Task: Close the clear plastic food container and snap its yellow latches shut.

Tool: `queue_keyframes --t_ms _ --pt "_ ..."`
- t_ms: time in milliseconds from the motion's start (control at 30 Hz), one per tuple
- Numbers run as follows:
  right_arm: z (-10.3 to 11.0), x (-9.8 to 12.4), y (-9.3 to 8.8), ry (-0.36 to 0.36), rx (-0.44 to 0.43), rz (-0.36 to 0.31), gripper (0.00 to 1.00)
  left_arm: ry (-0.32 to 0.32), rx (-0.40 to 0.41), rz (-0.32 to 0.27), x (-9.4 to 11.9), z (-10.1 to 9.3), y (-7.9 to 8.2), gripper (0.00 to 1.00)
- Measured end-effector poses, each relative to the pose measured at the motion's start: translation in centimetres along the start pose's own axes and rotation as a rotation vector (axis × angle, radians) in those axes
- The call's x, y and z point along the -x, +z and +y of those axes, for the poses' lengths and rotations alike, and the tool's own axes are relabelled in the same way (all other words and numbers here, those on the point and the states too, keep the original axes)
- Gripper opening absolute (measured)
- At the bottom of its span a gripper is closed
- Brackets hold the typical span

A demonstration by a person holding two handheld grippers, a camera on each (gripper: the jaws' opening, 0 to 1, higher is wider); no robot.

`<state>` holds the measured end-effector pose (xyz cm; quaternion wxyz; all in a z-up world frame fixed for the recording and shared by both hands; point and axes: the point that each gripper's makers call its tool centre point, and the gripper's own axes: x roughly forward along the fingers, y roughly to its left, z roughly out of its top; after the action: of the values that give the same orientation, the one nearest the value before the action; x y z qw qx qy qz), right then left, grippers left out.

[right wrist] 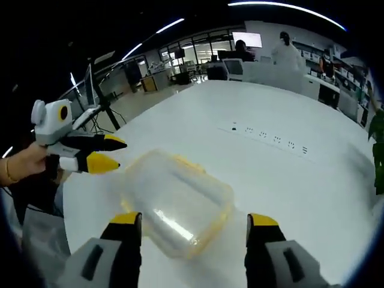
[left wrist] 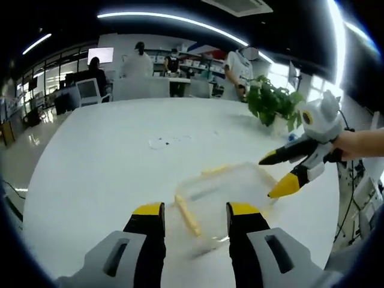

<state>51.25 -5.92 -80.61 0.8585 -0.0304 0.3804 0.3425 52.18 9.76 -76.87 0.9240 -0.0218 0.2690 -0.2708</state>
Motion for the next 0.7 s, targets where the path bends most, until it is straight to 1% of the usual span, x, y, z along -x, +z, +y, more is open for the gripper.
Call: queue_keyframes --t_ms 133,200,233,267,333,467,567,700 --pt "0.8 1.6 0.0 -0.008 0.014 -0.032 0.71 0.015 -0.008 -0.036 2.5 0.4 0.5 0.42" --pt "1.2 2.4 -0.1 -0.016 0.021 -0.048 0.73 0.036 -0.015 -0.077 4.1 0.5 0.9 0.43" --pt "1.4 2.7 0.0 -0.021 0.024 -0.057 0.74 0.060 -0.018 -0.127 5.0 0.7 1.5 0.43" --pt "1.6 3.3 0.1 -0.034 0.025 -0.077 0.76 0.065 -0.008 -0.152 5.6 0.5 1.7 0.41" --pt "2.1 3.8 0.0 -0.038 0.025 -0.095 0.78 0.068 0.004 -0.166 7.0 0.0 1.3 0.41" --pt "3.4 5.1 -0.3 -0.051 0.037 -0.121 0.79 0.068 -0.010 -0.186 8.6 -0.7 0.7 0.44" --pt "4.7 6.3 -0.7 -0.056 0.033 -0.150 0.80 0.056 -0.020 -0.168 9.4 -1.3 -0.3 0.47" --pt "6.2 7.7 -1.8 -0.063 0.026 -0.177 0.82 0.044 -0.044 -0.175 11.0 -2.6 -1.1 0.52"
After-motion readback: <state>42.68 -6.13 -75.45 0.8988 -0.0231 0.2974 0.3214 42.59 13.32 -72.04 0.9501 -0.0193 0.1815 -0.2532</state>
